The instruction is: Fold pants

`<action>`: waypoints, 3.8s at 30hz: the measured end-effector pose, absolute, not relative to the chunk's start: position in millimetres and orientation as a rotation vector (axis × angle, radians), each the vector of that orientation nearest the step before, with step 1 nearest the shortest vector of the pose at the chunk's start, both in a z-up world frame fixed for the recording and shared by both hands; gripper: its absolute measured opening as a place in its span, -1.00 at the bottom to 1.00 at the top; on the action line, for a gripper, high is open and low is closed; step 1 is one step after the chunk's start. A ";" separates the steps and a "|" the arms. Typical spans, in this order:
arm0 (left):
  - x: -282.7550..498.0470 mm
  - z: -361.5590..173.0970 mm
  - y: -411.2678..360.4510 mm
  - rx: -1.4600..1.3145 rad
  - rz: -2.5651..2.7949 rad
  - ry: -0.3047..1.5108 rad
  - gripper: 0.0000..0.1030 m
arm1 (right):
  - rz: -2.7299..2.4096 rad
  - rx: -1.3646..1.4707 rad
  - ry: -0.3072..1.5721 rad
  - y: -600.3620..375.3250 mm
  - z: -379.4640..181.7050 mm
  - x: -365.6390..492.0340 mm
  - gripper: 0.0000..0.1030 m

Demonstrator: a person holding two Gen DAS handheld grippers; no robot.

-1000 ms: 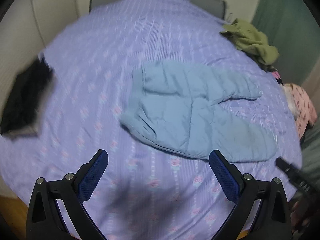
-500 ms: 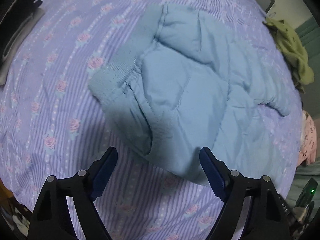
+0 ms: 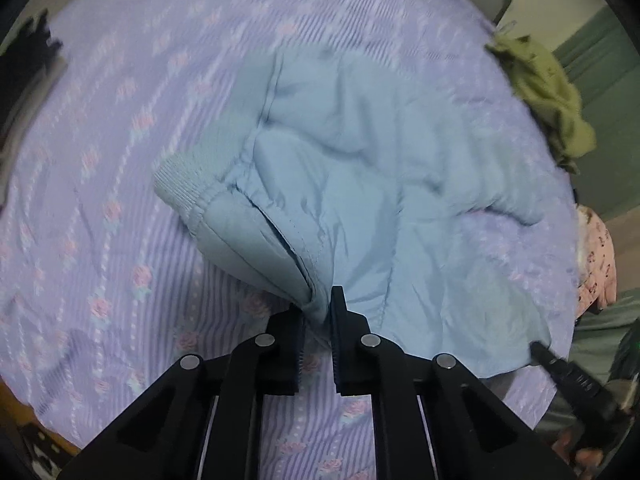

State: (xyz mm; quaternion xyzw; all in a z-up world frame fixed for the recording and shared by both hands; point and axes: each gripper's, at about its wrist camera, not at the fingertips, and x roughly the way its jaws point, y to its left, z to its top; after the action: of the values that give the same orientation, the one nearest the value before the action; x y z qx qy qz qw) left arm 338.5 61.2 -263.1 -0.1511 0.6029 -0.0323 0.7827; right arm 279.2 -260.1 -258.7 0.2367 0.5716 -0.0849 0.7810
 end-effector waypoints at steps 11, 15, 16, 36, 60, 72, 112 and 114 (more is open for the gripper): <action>442.4 -196.8 46.1 -0.314 -0.074 1.146 -0.78 | -0.153 0.388 0.955 -284.0 -170.2 395.6 -0.81; 500.9 -213.6 31.0 -0.281 -0.052 1.156 -0.78 | -0.162 0.357 0.961 -289.6 -192.7 460.4 -0.81; 518.8 -221.1 28.5 -0.264 -0.045 1.165 -0.78 | -0.161 0.361 0.968 -290.5 -197.3 474.2 -0.82; 538.9 -231.6 -37.1 0.272 -0.009 1.032 -0.69 | -0.230 -0.004 0.886 -317.3 -204.2 460.2 0.21; 527.5 -180.0 -59.7 0.221 -0.280 0.912 0.75 | -0.211 0.093 0.807 -323.1 -184.2 459.1 0.52; 544.7 -299.7 -98.7 0.301 -0.267 1.216 0.01 | -0.245 0.397 0.999 -389.4 -278.8 479.6 0.50; 552.4 -304.4 136.9 -0.326 -0.373 1.256 -0.51 | 0.046 -0.054 1.067 -95.1 -258.2 479.2 0.49; 548.1 -295.5 136.3 -0.312 -0.383 1.235 -0.70 | 0.040 -0.049 1.073 -95.6 -258.8 478.6 0.49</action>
State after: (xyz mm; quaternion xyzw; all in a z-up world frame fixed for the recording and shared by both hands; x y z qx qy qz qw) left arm 548.1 136.3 -295.5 -0.1448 0.5730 -0.1775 0.7868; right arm 478.6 -95.6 -258.8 -0.0234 0.5110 0.0192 0.8591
